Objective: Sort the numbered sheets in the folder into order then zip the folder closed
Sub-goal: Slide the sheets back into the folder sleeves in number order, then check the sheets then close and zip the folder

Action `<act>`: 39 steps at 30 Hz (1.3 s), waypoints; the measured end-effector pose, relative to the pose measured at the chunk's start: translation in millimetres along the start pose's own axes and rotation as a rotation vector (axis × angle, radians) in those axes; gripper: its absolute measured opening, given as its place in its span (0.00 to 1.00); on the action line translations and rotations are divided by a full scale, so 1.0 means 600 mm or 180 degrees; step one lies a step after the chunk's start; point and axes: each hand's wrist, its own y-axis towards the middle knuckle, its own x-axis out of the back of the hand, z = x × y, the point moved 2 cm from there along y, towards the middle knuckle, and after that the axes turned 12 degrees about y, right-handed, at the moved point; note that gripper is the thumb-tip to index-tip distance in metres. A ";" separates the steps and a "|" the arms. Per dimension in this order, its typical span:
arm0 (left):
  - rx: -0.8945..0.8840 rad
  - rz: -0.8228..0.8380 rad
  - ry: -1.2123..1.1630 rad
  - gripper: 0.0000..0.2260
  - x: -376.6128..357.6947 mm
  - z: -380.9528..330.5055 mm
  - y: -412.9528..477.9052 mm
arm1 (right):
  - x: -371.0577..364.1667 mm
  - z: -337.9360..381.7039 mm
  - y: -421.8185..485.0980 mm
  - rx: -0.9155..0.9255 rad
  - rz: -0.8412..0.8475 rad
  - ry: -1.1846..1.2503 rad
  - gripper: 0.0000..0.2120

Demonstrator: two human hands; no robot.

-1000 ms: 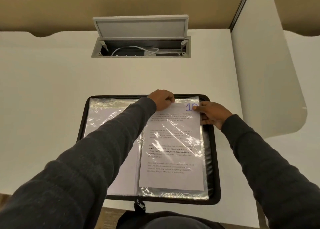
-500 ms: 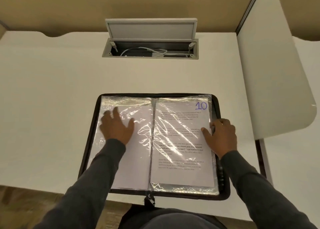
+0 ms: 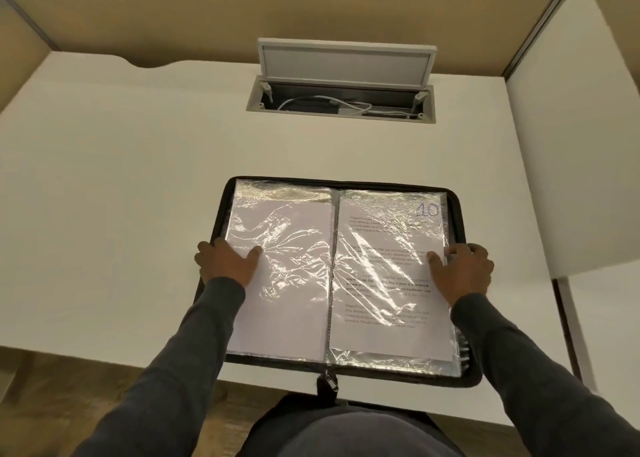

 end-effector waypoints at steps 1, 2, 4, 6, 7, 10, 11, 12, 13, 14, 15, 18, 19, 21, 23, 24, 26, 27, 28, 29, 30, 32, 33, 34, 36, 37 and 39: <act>0.0002 0.0023 -0.0004 0.36 0.005 0.007 0.011 | -0.008 0.009 -0.002 -0.0018 -0.0006 0.0027 0.19; -0.0001 0.0035 0.0003 0.35 0.009 0.014 0.021 | -0.016 0.018 -0.004 -0.0029 -0.0012 0.0055 0.18; -0.0014 0.0037 0.0013 0.35 0.019 0.029 0.045 | -0.033 0.037 -0.010 -0.0030 -0.0009 0.0091 0.18; 0.0002 0.0045 -0.0010 0.35 0.029 0.045 0.071 | -0.052 0.058 -0.017 -0.0015 0.0009 0.0121 0.18; 0.0017 0.0054 -0.0021 0.35 0.035 0.054 0.085 | -0.062 0.069 -0.021 -0.0012 0.0022 0.0147 0.17; 0.0056 0.0045 -0.0047 0.35 0.052 0.079 0.127 | -0.092 0.102 -0.034 0.0011 0.0054 0.0240 0.16; 0.0067 0.0034 -0.0056 0.34 0.058 0.087 0.139 | -0.102 0.113 -0.038 0.0018 0.0062 0.0264 0.16; 0.0074 0.0020 -0.0067 0.34 0.063 0.095 0.151 | -0.112 0.124 -0.043 0.0028 0.0068 0.0278 0.16; 0.0085 0.0001 -0.0081 0.34 0.068 0.102 0.162 | -0.122 0.135 -0.048 0.0034 0.0075 0.0285 0.16; 0.0100 -0.0019 -0.0098 0.34 0.072 0.109 0.173 | -0.132 0.146 -0.052 0.0039 0.0084 0.0293 0.16; 0.0119 -0.0032 -0.0124 0.34 0.075 0.115 0.182 | -0.142 0.157 -0.057 0.0049 0.0095 0.0301 0.16; 0.0208 -0.0034 -0.0174 0.34 0.089 0.133 0.210 | -0.169 0.184 -0.070 0.0119 0.0140 0.0323 0.16; 0.0241 -0.0024 -0.0185 0.35 0.095 0.139 0.218 | -0.176 0.192 -0.074 0.0141 0.0151 0.0334 0.16; 0.0289 0.0022 -0.0263 0.35 0.105 0.154 0.239 | -0.189 0.205 -0.079 0.0166 0.0174 0.0351 0.15; 0.0287 0.0090 -0.0449 0.34 0.110 0.170 0.258 | -0.199 0.215 -0.084 0.0179 0.0191 0.0362 0.15; 0.0277 0.0114 -0.0552 0.33 0.111 0.177 0.265 | -0.202 0.219 -0.086 0.0182 0.0197 0.0367 0.15; 0.0201 0.0151 -0.0668 0.30 0.118 0.183 0.271 | -0.204 0.222 -0.088 0.0181 0.0195 0.0392 0.15; 0.0145 0.0199 -0.0653 0.29 0.121 0.183 0.273 | -0.204 0.222 -0.088 0.0187 0.0198 0.0415 0.15; 0.0097 0.0260 -0.0612 0.28 0.124 0.183 0.275 | -0.202 0.221 -0.087 0.0197 0.0203 0.0439 0.14; 0.0073 0.0326 -0.0571 0.27 0.127 0.182 0.276 | -0.200 0.219 -0.086 0.0200 0.0211 0.0468 0.13; 0.0061 0.0372 -0.0554 0.26 0.130 0.183 0.277 | -0.198 0.217 -0.086 0.0206 0.0218 0.0487 0.13; 0.0056 0.0457 -0.0678 0.23 0.137 0.186 0.281 | -0.198 0.214 -0.085 0.0234 0.0221 0.0503 0.13; 0.0051 0.0533 -0.0814 0.21 0.140 0.188 0.284 | -0.198 0.213 -0.086 0.0243 0.0218 0.0516 0.13; 0.0062 0.0633 -0.0991 0.20 0.143 0.192 0.286 | -0.199 0.211 -0.086 0.0253 0.0209 0.0530 0.14; 0.0120 0.0881 -0.1514 0.19 0.151 0.197 0.288 | -0.201 0.208 -0.089 0.0302 0.0181 0.0543 0.14; 0.0177 0.0992 -0.1819 0.18 0.156 0.199 0.285 | -0.201 0.206 -0.090 0.0336 0.0168 0.0550 0.14; 0.0274 0.1139 -0.2370 0.11 0.171 0.197 0.267 | -0.200 0.204 -0.094 0.0388 0.0138 0.0585 0.14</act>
